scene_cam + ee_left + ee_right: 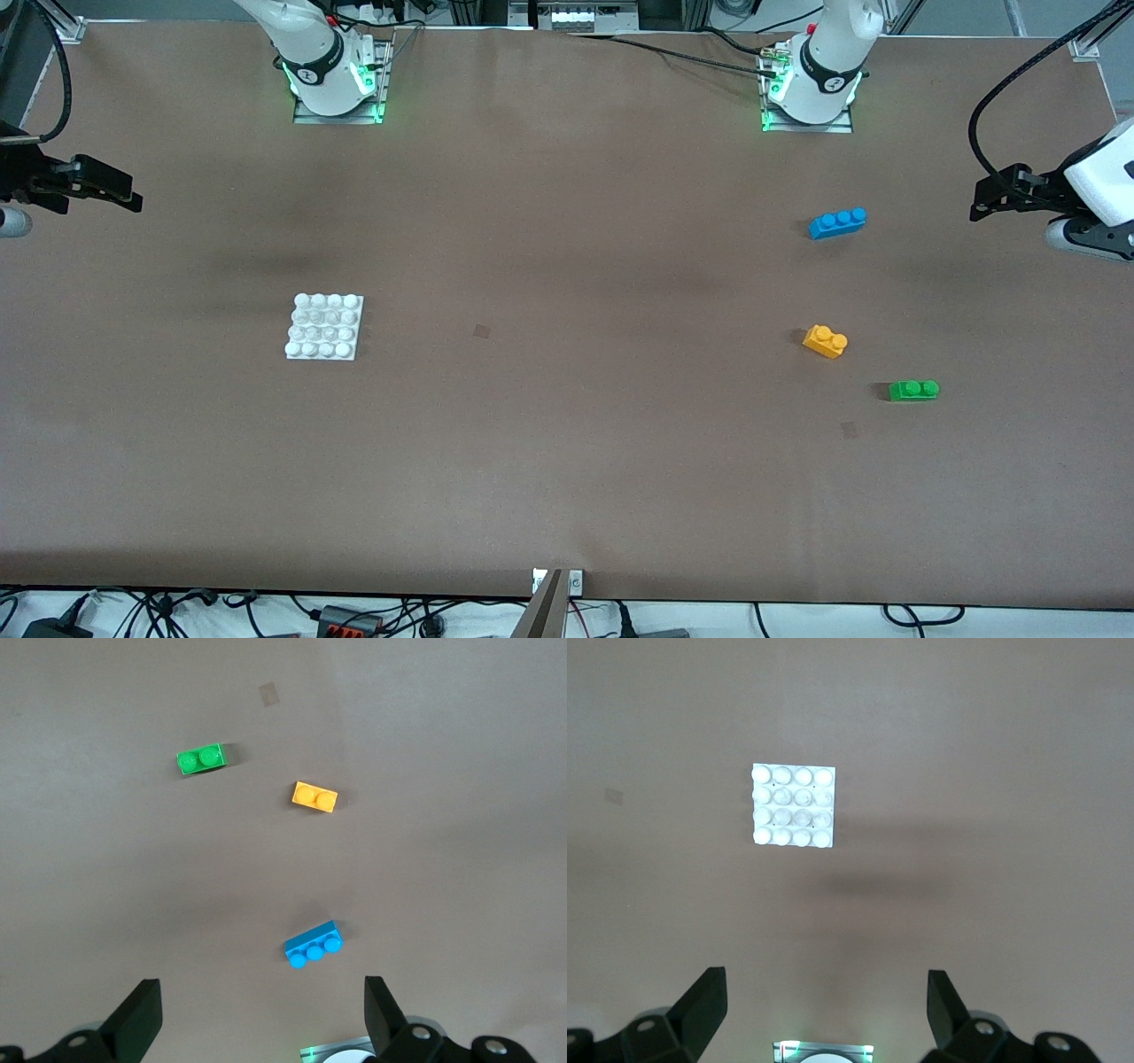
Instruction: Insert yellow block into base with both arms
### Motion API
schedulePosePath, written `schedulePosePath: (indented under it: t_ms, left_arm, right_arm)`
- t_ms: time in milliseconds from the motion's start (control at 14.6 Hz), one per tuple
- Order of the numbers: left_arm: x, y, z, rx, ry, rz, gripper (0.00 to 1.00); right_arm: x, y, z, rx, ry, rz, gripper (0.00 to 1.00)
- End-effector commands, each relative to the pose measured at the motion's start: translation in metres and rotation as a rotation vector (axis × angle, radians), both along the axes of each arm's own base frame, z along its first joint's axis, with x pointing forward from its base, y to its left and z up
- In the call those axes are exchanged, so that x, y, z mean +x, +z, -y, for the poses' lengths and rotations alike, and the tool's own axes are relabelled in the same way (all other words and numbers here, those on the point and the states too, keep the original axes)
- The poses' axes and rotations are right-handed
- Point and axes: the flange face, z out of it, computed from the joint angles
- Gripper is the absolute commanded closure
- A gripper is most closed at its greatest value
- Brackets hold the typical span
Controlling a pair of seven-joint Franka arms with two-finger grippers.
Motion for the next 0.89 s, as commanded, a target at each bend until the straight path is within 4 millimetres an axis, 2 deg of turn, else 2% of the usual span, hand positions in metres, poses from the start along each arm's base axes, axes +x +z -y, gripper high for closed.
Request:
schedulePosePath:
  t_ms: [0,69,412,549,687,824]
  left_arm:
    - [0.003,0.005,-0.001,-0.020,0.011,0.003,0.00]
    - [0.004,0.004,-0.001,-0.019,0.011,0.002,0.00]
    - [0.004,0.004,-0.001,-0.019,0.011,0.002,0.00]
    - [0.004,0.004,-0.001,-0.020,0.009,0.002,0.00]
    - [0.004,0.004,-0.002,-0.020,0.011,0.002,0.00]
    - [0.004,0.004,-0.002,-0.020,0.011,0.002,0.00]
  right_arm:
    - [0.011,-0.017,-0.003,0.010,0.024,-0.042,0.00]
    - [0.015,-0.030,-0.003,0.015,0.025,-0.068,0.00]
    - [0.050,-0.138,-0.018,0.025,0.033,-0.226,0.00]
    - [0.061,-0.176,-0.029,0.020,0.041,-0.215,0.00]
    - [0.062,-0.218,-0.032,0.014,0.036,-0.152,0.00]
    - [0.053,-0.264,-0.032,0.009,0.030,-0.068,0.00]
